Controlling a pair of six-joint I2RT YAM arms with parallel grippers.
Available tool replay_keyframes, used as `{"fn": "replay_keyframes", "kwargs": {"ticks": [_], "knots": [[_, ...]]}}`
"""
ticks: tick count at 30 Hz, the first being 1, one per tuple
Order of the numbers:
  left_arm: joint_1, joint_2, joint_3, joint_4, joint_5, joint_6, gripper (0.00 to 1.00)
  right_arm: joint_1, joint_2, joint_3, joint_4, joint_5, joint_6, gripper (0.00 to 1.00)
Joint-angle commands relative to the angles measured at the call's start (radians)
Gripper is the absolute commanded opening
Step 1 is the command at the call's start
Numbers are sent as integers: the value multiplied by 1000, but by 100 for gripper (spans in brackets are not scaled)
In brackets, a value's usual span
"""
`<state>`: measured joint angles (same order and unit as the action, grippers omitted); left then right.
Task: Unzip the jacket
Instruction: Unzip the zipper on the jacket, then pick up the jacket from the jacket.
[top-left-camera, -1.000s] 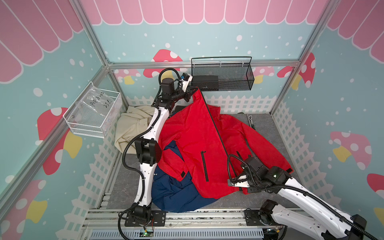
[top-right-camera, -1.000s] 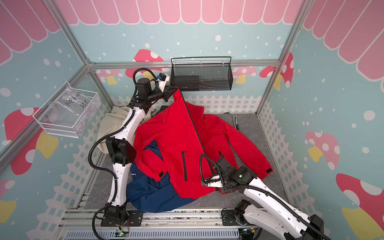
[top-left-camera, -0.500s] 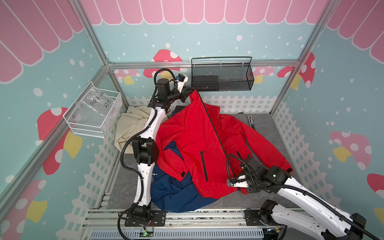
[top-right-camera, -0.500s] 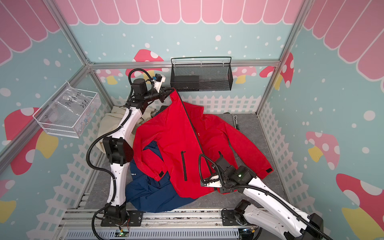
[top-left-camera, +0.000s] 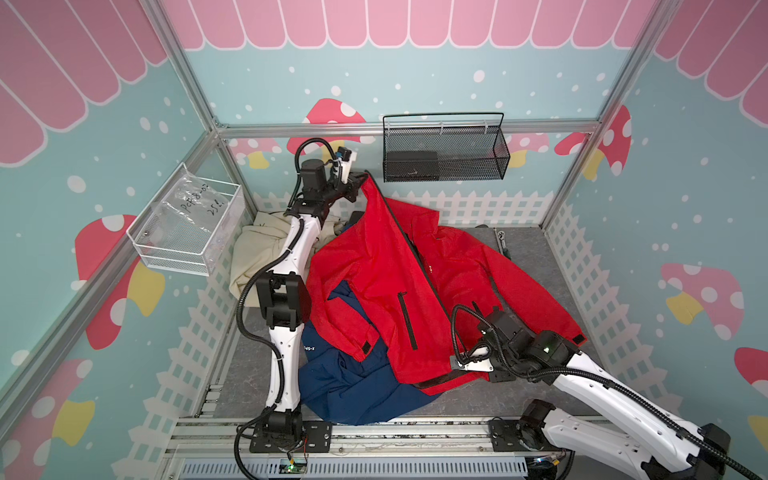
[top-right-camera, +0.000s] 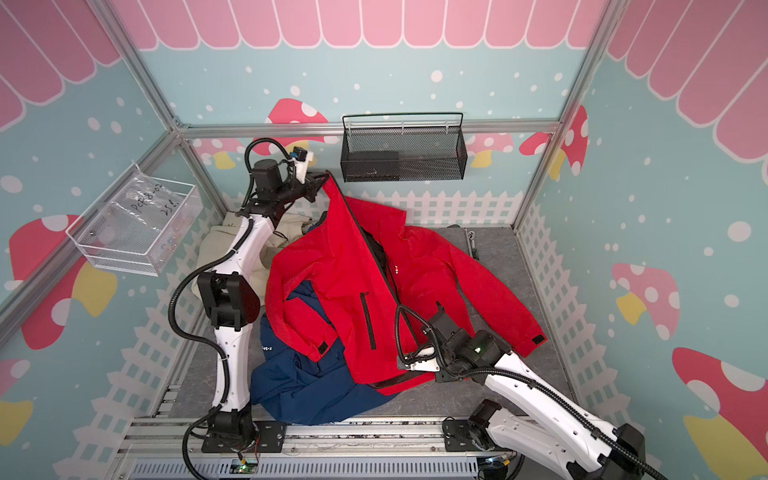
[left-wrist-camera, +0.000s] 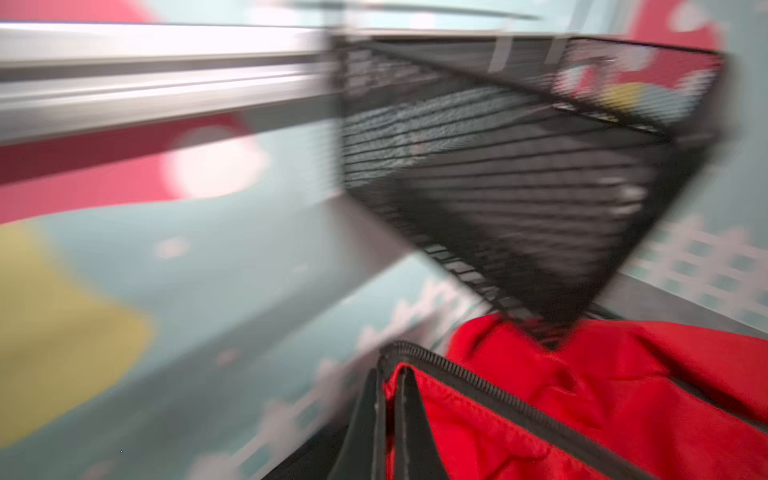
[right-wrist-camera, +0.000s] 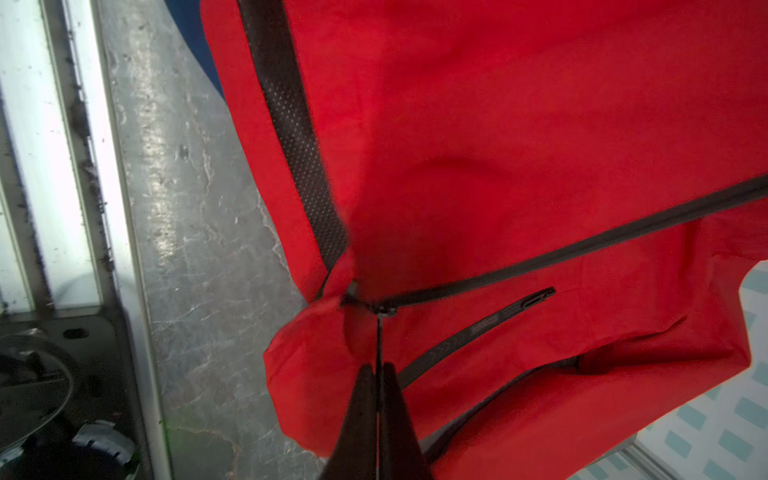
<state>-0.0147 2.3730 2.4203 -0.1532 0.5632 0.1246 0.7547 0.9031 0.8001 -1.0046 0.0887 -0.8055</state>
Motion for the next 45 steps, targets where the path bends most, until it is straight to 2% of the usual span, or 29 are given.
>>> {"fn": "replay_keyframes", "kwargs": {"ticks": [1,5,10,11,12,13,14,16,17,19,22,27,30,34,40,45], "knots": [[128,20,88,39,-313,-17,0,8,7,-2,-34,-6,-57,0],[138,28,98,43,-285,-27,0,8,14,1,-13,19,-52,0],[129,-2,27,92,-238,-41,0,5,60,18,96,4,71,0],[127,-12,2,110,-232,-47,0,3,72,19,123,6,97,3],[125,-25,-24,132,-227,-51,0,2,81,20,151,15,122,14],[121,-40,-56,158,-221,-54,0,-5,88,24,188,19,142,32],[116,-56,-91,180,-220,-56,8,-16,94,29,227,15,154,50],[107,-80,-125,186,-216,-67,33,-63,113,49,294,-16,176,69],[102,-90,-130,169,-215,-73,45,-101,131,68,332,-45,190,74],[94,-118,-154,141,-227,-102,62,-179,171,103,387,-120,222,76],[88,-197,-279,172,-266,-217,71,-291,248,163,478,-211,308,76],[83,-371,-547,143,-317,-398,72,-367,393,230,677,-269,516,75],[76,-463,-629,-58,-352,-524,73,-400,465,218,842,-293,688,74],[55,-584,-765,-252,-333,-567,75,-451,577,227,943,-292,820,74],[48,-800,-1057,-307,-274,-588,84,-515,721,264,1034,-328,888,73],[52,-836,-1121,-388,-144,-622,83,-538,819,290,1120,-455,886,74]]}}
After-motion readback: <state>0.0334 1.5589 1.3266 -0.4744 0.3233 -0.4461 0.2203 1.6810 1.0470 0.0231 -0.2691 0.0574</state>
